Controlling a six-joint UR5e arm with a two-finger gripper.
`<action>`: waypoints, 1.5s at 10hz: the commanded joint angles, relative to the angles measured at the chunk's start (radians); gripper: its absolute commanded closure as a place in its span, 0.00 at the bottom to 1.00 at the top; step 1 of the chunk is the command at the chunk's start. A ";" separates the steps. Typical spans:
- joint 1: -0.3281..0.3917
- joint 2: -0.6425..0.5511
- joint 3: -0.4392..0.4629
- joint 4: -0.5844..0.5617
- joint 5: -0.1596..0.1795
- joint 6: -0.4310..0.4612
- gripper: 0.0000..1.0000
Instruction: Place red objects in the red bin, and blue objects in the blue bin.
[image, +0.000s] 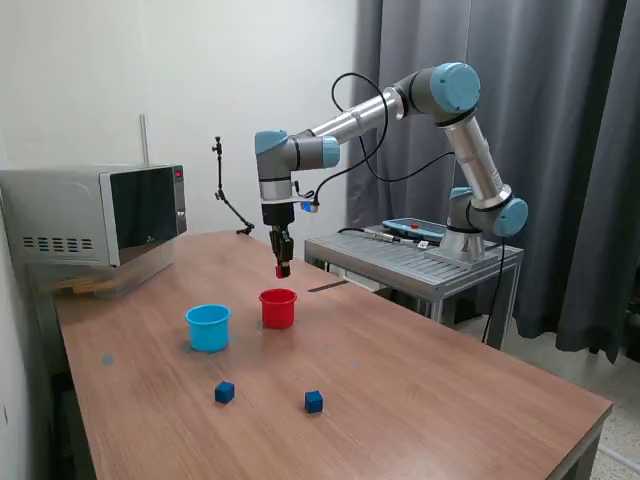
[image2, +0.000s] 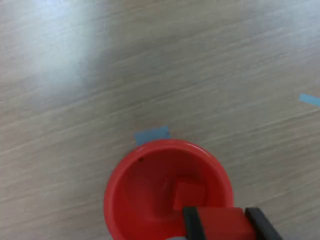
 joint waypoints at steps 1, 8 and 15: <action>-0.005 0.003 0.030 -0.052 0.000 0.002 1.00; -0.010 0.029 0.085 -0.126 0.000 0.005 1.00; -0.010 0.032 0.069 -0.134 -0.001 0.022 0.00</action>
